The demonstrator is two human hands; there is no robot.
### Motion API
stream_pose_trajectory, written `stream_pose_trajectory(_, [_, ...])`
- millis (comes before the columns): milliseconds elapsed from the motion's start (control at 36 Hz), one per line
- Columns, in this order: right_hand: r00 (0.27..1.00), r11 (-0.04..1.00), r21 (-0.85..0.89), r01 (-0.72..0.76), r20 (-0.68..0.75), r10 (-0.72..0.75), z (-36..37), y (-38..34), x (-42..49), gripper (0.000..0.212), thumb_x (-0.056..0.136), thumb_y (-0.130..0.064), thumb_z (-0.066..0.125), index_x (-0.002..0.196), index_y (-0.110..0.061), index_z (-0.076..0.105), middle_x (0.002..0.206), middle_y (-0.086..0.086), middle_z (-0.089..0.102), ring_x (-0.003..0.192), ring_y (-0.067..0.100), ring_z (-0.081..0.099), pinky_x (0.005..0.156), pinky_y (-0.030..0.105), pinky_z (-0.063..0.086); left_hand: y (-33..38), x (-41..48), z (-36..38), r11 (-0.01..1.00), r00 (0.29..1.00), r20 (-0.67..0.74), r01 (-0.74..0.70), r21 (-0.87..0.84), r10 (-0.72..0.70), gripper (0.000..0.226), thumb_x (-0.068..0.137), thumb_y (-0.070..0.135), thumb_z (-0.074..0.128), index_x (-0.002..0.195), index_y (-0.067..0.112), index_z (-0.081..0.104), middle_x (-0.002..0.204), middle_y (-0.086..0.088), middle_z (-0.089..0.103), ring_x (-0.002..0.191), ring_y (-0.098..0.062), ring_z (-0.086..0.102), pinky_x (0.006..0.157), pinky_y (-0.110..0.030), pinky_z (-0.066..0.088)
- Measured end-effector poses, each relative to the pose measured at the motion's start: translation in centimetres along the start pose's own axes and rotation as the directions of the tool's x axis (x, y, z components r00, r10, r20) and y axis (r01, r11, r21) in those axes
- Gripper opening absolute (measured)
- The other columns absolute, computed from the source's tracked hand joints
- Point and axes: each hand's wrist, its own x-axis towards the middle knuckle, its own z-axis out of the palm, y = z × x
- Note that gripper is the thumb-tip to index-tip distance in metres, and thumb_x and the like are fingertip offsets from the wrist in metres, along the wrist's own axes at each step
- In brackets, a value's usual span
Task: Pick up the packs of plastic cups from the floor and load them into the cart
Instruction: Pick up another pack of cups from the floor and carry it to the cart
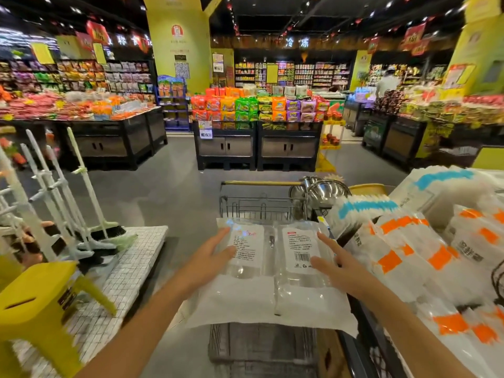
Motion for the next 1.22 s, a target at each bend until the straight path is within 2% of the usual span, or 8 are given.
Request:
stream_pose_trajectory(417, [0.987,0.990,0.049,-0.133,0.102,0.128,3.3,8.5,11.4,0.076,0.093,-0.040,0.065,0.155,-0.042,0.021,0.148,-0.019,0.037,0.138,0.010,0.037,0.116,0.040,0.034,-8.9,12.6,3.4,0.994,0.992,0.057,0.108,0.023,-0.109,0.060,0.099,0.027,0.057,0.149,0.048,0.032,0.152,0.026,0.029,0.139,-0.001,0.030,0.113,-0.030,0.034])
stream_pose_trajectory(528, [0.973,0.977,0.082,-0.195,0.143,0.182,5.2,12.0,14.5,0.075,0.094,-0.034,0.066,0.151,-0.047,0.019,0.127,-0.018,0.060,0.112,0.007,0.063,0.099,0.042,0.053,-12.7,15.1,4.7,0.980,0.982,-0.021,0.191,0.060,-0.190,0.062,0.095,0.027,0.061,0.142,0.058,0.034,0.148,0.019,0.041,0.134,-0.010,0.044,0.110,-0.041,0.042])
stream_pose_trajectory(639, [0.965,0.974,0.055,-0.220,0.162,0.208,7.5,15.4,17.8,0.076,0.095,-0.028,0.064,0.154,-0.041,0.017,0.118,-0.024,0.059,0.095,-0.006,0.061,0.075,0.014,0.050,-16.3,16.9,6.6,0.970,0.971,-0.056,0.236,0.064,-0.233,0.065,0.096,0.018,0.060,0.150,0.041,0.032,0.155,0.017,0.030,0.141,-0.009,0.034,0.115,-0.042,0.037])
stream_pose_trajectory(778, [0.950,0.959,0.080,-0.272,0.179,0.255,10.6,19.7,20.1,0.074,0.095,-0.014,0.063,0.154,-0.035,0.023,0.120,-0.020,0.059,0.086,-0.025,0.056,0.066,0.002,0.045,-20.8,18.3,9.5,0.946,0.941,-0.141,0.319,0.055,-0.309,0.065,0.097,0.001,0.054,0.144,0.041,0.033,0.147,0.017,0.036,0.133,-0.001,0.037,0.101,-0.010,0.039])
stream_pose_trajectory(861, [0.931,0.939,0.106,-0.327,0.208,0.301,12.7,22.4,21.3,0.073,0.095,-0.008,0.062,0.149,-0.041,0.025,0.124,-0.019,0.058,0.075,-0.012,0.060,0.064,0.006,0.046,-24.7,19.5,10.8,0.936,0.936,-0.140,0.338,0.095,-0.324,0.069,0.097,0.005,0.055,0.134,0.057,0.030,0.152,0.018,0.033,0.140,-0.002,0.032,0.114,-0.026,0.033])
stream_pose_trajectory(1028, [0.864,0.880,0.035,-0.474,0.210,0.457,18.3,28.4,22.8,0.076,0.096,-0.018,0.060,0.150,-0.053,0.018,0.142,-0.009,0.041,0.111,0.012,0.057,0.095,0.034,0.052,-33.1,21.0,13.1,0.871,0.878,-0.091,0.478,0.114,-0.470,0.070,0.098,0.009,0.051,0.146,0.054,0.027,0.150,0.009,0.035,0.136,-0.011,0.037,0.115,-0.040,0.034])
stream_pose_trajectory(1167, [0.788,0.808,0.001,-0.589,0.223,0.574,23.7,32.7,23.4,0.075,0.099,0.000,0.047,0.158,-0.029,0.010,0.155,-0.004,0.029,0.108,-0.002,0.048,0.082,0.003,0.044,-39.8,21.2,15.5,0.821,0.843,-0.134,0.538,0.192,-0.521,0.068,0.098,0.008,0.047,0.145,0.051,0.023,0.141,0.001,0.035,0.108,-0.008,0.052,0.082,-0.022,0.052])
stream_pose_trajectory(1222, [0.761,0.779,-0.006,-0.627,0.206,0.615,24.9,33.5,23.7,0.074,0.101,-0.004,0.044,0.157,-0.035,0.008,0.157,-0.006,0.025,0.126,0.012,0.045,0.099,0.020,0.043,-42.0,20.9,16.2,0.814,0.844,-0.118,0.536,0.225,-0.523,0.071,0.097,0.011,0.045,0.144,0.057,0.017,0.147,0.006,0.028,0.117,-0.017,0.049,0.092,-0.041,0.053])
